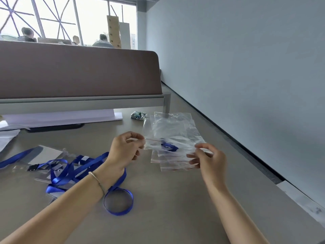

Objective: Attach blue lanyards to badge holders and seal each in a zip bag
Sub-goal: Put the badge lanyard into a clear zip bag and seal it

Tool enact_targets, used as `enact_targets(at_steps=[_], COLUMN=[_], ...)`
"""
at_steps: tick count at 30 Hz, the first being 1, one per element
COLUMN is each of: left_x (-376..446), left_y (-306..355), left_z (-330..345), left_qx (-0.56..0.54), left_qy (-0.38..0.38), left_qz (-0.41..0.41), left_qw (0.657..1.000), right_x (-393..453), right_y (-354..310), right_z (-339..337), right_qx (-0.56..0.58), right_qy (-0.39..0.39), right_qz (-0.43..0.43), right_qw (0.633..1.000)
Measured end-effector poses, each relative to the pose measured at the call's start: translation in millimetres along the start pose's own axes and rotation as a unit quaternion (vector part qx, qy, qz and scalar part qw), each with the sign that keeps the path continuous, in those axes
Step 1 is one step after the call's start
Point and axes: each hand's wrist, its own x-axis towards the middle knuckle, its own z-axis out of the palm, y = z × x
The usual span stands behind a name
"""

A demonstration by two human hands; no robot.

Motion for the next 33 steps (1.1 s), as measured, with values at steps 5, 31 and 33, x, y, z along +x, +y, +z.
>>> enact_targets(at_steps=[5,31,33], left_x=[-4.7,-106.1,-110.3], left_y=[28.2,172.7,177.9], left_z=[8.7,-25.1,-26.5], left_qx=[-0.058,-0.132,-0.144], left_qy=[0.020,0.056,0.050], left_qz=[0.021,0.207,0.194], left_qw=[0.998,0.968,0.969], right_x=[10.5,-32.1,-32.6], right_y=[-16.8,-190.1,-194.5], right_z=[7.5,-42.7,-44.8], right_qx=[0.083,0.169,0.167], right_qy=[0.011,0.050,0.047], right_qz=[0.004,-0.231,-0.230], right_qw=[0.996,0.957,0.958])
